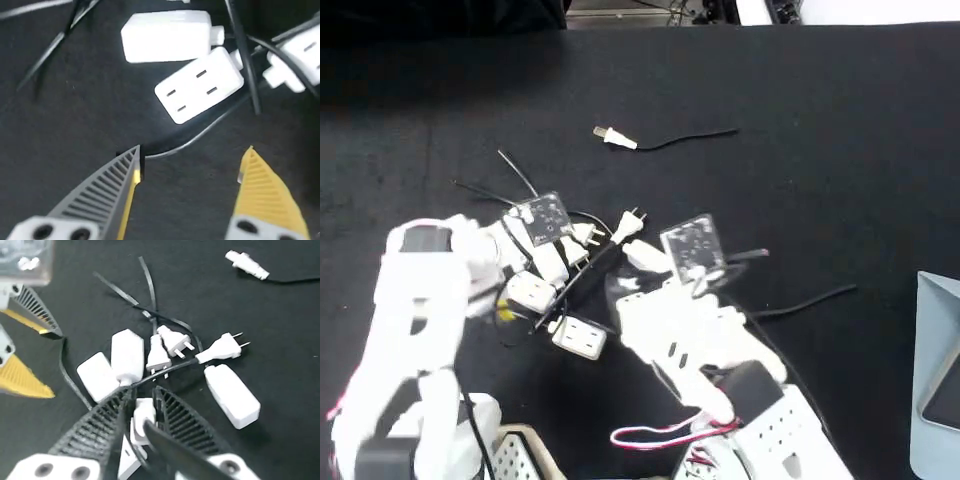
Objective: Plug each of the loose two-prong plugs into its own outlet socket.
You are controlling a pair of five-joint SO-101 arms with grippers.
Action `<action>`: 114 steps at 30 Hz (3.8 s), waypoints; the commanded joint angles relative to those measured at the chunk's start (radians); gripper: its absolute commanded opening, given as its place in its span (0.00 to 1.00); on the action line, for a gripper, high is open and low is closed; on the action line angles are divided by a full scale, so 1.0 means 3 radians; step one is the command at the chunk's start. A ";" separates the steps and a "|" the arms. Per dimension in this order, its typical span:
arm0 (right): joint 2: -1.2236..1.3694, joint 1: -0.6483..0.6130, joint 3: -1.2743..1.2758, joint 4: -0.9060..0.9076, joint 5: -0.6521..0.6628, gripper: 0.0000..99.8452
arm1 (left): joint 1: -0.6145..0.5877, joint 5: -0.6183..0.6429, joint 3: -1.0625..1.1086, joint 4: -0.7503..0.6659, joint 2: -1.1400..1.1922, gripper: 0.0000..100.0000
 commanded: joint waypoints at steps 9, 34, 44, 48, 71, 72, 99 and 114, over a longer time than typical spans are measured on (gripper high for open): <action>-0.0453 0.0547 0.0136 -0.0046 -0.0010 0.01 | 0.0412 -0.0373 -0.0361 -0.0527 0.0808 0.32; -0.0453 0.0547 0.0161 -0.0046 -0.0031 0.01 | 0.0534 0.0496 0.0043 -0.1222 0.1161 0.04; -0.0453 0.0537 0.0161 -0.0046 -0.0036 0.01 | 0.0499 0.1309 0.0453 -0.1222 0.0292 0.09; -0.0453 0.0547 0.0166 -0.0046 -0.0036 0.01 | 0.0499 0.1289 0.0442 -0.1238 0.0113 0.33; -0.0453 0.1248 0.0079 -0.0066 -0.0015 0.01 | 0.1476 0.0839 -0.0115 0.0199 0.0107 0.34; -0.0453 0.1258 0.0084 -0.0066 -0.0015 0.01 | 0.1573 0.0844 -0.0100 0.0143 0.0107 0.34; -0.0453 0.1248 0.0110 -0.0046 -0.0026 0.01 | 0.1511 0.1299 0.0289 -0.1151 0.0972 0.04; -0.0453 0.1238 0.0110 -0.0046 -0.0015 0.01 | 0.0534 0.1483 0.0335 -0.0757 0.0491 0.03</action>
